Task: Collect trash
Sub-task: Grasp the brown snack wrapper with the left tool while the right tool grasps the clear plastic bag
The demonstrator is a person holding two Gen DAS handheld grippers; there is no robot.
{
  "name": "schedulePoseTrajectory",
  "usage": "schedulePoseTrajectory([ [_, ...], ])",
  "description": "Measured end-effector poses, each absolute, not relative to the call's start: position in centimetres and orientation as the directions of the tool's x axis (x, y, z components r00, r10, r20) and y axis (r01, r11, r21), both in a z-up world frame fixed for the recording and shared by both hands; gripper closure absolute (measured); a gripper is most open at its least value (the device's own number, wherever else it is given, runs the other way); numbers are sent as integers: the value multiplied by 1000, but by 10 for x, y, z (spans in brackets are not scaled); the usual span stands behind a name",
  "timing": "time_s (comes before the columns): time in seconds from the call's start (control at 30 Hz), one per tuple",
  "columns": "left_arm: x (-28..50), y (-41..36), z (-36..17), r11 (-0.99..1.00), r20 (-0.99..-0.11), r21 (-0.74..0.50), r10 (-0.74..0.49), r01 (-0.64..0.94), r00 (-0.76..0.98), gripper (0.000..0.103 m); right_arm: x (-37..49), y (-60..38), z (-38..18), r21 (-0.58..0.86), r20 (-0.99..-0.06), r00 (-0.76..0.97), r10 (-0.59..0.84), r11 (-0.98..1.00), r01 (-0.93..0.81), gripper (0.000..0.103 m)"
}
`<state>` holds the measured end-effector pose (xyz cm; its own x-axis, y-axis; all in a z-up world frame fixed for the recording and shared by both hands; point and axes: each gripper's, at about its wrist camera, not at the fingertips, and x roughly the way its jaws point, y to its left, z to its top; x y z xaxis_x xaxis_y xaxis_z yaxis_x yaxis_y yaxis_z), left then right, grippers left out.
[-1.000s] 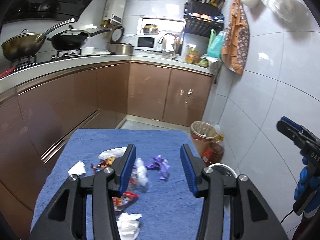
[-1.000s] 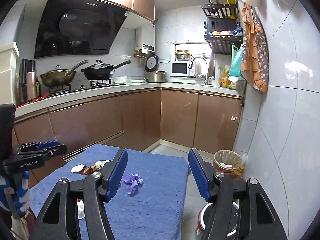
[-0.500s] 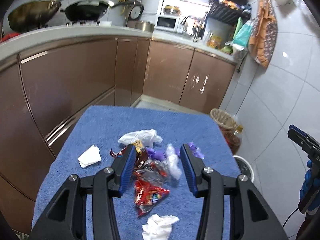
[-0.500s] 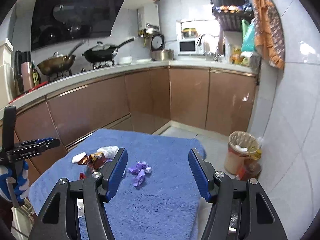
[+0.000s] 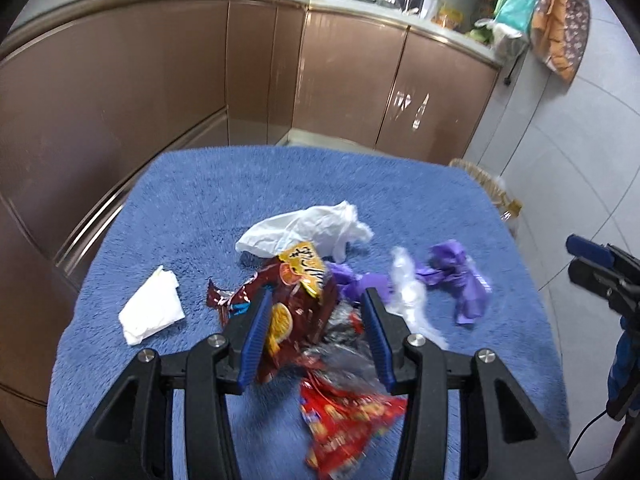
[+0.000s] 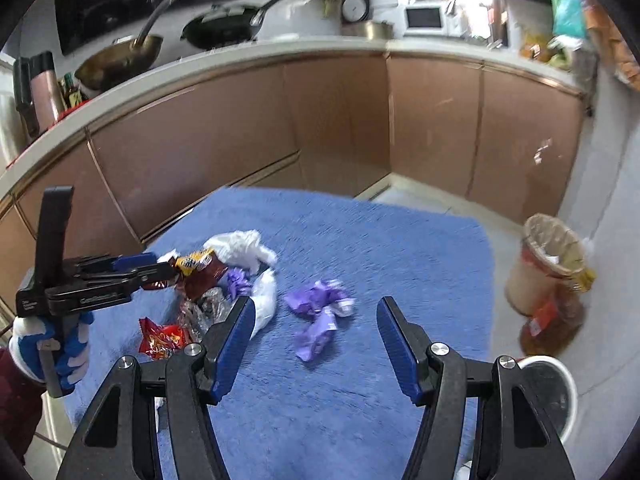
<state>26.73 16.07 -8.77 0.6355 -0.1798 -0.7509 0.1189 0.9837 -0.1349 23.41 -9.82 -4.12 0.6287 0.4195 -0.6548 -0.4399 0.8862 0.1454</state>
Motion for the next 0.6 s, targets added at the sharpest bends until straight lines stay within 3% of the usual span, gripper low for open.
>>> schedulePoseTrajectory([
  [0.13, 286, 165, -107, 983, -765, -146, -185, 114, 617, 62, 262, -78, -67, 196, -690, 555, 465, 858, -475, 42],
  [0.2, 290, 167, -112, 981, -765, -158, -194, 113, 614, 72, 275, -68, -79, 219, -705, 519, 484, 844, -490, 42],
  [0.33, 295, 174, -117, 975, -751, -194, -218, 107, 623, 82, 296, -54, -101, 265, -726, 459, 513, 824, -501, 42],
  [0.6, 294, 186, -112, 960, -717, -266, -259, 90, 647, 86, 317, -34, -133, 333, -747, 374, 550, 796, -506, 52],
])
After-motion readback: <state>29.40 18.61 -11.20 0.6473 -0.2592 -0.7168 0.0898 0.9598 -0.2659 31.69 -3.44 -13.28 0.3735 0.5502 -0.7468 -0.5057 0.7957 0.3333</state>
